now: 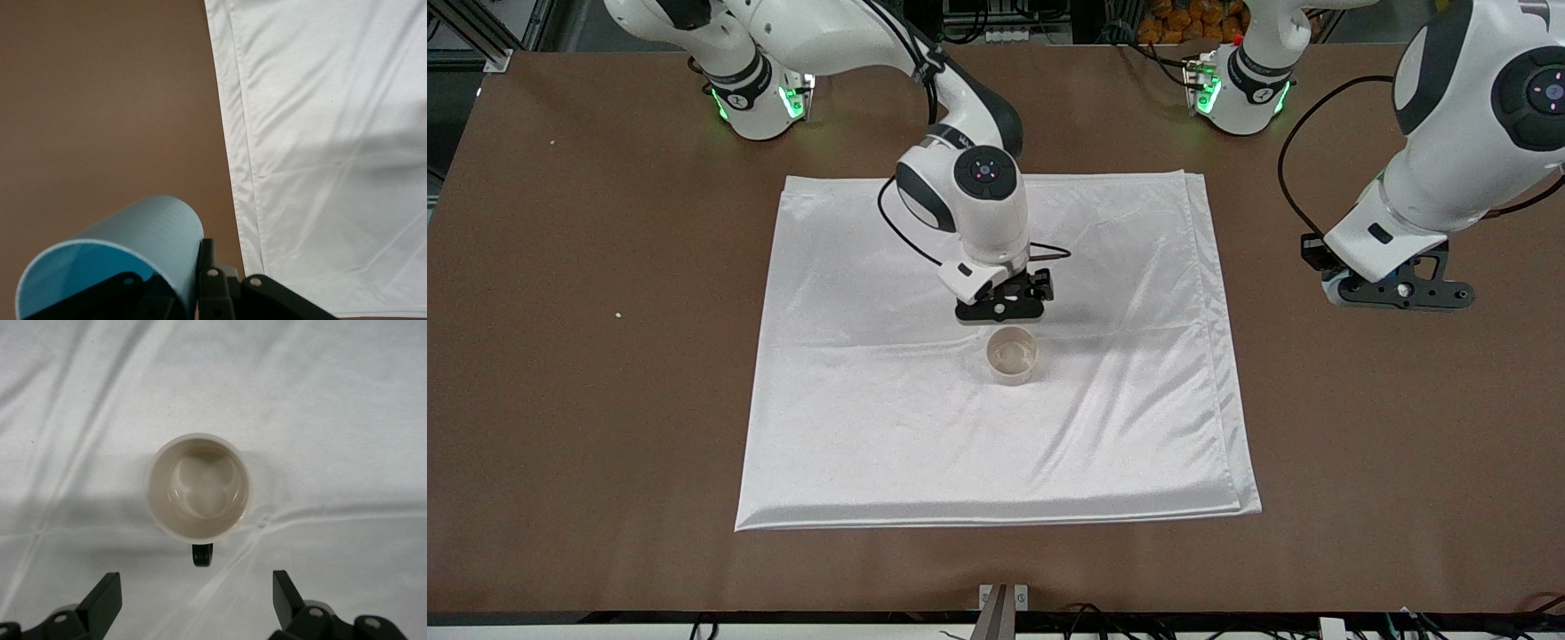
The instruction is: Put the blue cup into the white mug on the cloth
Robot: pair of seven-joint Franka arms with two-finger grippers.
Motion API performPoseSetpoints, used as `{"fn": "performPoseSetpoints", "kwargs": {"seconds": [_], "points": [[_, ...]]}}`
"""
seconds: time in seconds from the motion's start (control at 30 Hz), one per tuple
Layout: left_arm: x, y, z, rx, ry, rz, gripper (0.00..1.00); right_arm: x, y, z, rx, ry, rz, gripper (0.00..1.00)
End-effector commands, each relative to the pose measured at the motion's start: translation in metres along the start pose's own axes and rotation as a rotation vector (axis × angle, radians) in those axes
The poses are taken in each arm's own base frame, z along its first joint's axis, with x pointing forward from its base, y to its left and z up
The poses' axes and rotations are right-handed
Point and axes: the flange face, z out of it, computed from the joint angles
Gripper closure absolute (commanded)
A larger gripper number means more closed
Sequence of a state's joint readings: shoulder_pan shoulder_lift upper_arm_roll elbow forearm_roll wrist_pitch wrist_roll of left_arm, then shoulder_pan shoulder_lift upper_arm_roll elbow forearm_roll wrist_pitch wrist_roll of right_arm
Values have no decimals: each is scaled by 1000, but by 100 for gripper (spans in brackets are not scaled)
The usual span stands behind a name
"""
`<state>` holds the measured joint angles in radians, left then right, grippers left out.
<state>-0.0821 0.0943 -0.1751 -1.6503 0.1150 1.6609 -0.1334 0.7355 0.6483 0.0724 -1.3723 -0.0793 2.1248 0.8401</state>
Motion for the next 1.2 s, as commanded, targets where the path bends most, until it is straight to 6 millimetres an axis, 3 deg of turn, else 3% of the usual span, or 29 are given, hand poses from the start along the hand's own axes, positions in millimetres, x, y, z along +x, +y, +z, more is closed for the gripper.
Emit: {"fn": "performPoseSetpoints", "kwargs": {"seconds": [0.0,0.37,0.57,0.7,0.9,1.0,1.1,1.17], "points": [[-2,29,-18,-15,25,72,100,13,32,-65,-20,6,49,0],[7,104,-12,-51,82,183,100,38,108,-164,-71,-4,5,0],[10,174,7,-81,125,296,100,60,189,-227,-98,-58,24,0],[15,204,24,-105,144,340,100,79,243,-261,-83,-111,14,0],[24,273,54,-149,168,442,100,86,313,-304,-100,-93,93,0],[32,302,73,-158,180,485,100,90,348,-315,-92,-93,145,0],[27,339,93,-157,197,529,100,87,364,-321,-111,-106,161,0],[30,351,106,-164,206,538,100,93,390,-322,-107,-109,180,0]]}}
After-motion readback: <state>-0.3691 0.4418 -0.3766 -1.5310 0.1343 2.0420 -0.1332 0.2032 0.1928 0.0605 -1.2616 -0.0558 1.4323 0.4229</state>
